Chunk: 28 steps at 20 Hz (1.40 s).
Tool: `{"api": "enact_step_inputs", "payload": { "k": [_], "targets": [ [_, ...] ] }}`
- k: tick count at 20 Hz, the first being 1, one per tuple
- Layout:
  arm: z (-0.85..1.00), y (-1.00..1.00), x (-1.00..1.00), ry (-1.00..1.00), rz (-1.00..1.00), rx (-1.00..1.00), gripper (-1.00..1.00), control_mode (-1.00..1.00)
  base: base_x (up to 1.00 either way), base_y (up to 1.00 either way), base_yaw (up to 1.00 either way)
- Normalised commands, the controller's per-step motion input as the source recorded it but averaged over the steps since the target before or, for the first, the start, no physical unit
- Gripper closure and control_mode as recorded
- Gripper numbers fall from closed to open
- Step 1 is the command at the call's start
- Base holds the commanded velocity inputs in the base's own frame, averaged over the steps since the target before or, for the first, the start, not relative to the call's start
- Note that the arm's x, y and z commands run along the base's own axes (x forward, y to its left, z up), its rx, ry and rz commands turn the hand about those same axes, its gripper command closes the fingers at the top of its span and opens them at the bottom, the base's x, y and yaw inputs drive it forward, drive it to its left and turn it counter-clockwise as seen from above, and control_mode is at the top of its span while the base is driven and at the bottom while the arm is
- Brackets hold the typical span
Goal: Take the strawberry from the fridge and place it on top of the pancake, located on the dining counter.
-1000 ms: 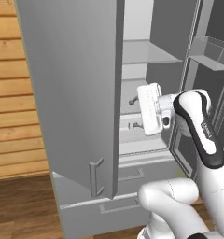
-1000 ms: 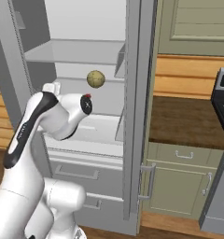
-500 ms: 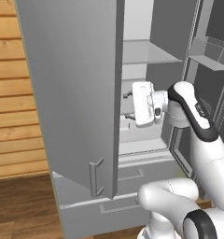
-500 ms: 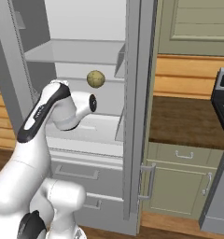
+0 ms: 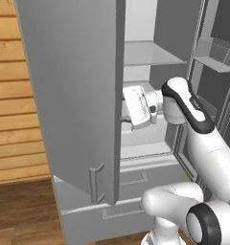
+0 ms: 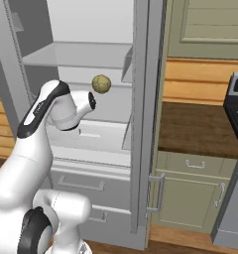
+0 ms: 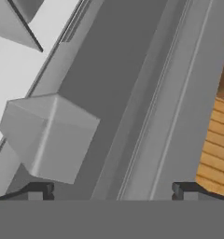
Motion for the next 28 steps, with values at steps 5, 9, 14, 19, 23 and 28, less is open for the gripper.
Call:
{"api": "enact_step_inputs", "payload": {
  "k": [5, 9, 14, 19, 23, 28],
  "targets": [
    [-0.04, 0.52, -0.04, 0.13, 0.12, 0.00, -1.00, -1.00, 0.00, 0.00, 0.00],
    [-0.07, 0.61, -0.16, 0.07, 0.10, 0.00, -1.00, -1.00, 0.00, 0.00, 0.00],
    [-0.07, 0.63, -0.23, 0.01, 0.02, 0.00, -1.00, -1.00, 0.00, 0.00, 0.00],
    [-0.03, 0.56, -0.03, 0.00, 0.00, 0.00, -1.00, -1.00, 0.00, 0.00, 0.00],
    [0.00, 0.57, 0.00, 0.00, 0.00, 0.00, -1.00, -1.00, 0.00, 0.00, 0.00],
    [0.00, 0.61, 0.00, 0.00, 0.00, 0.00, -1.00, -1.00, 0.00, 0.00, 0.00]
  ]
}}
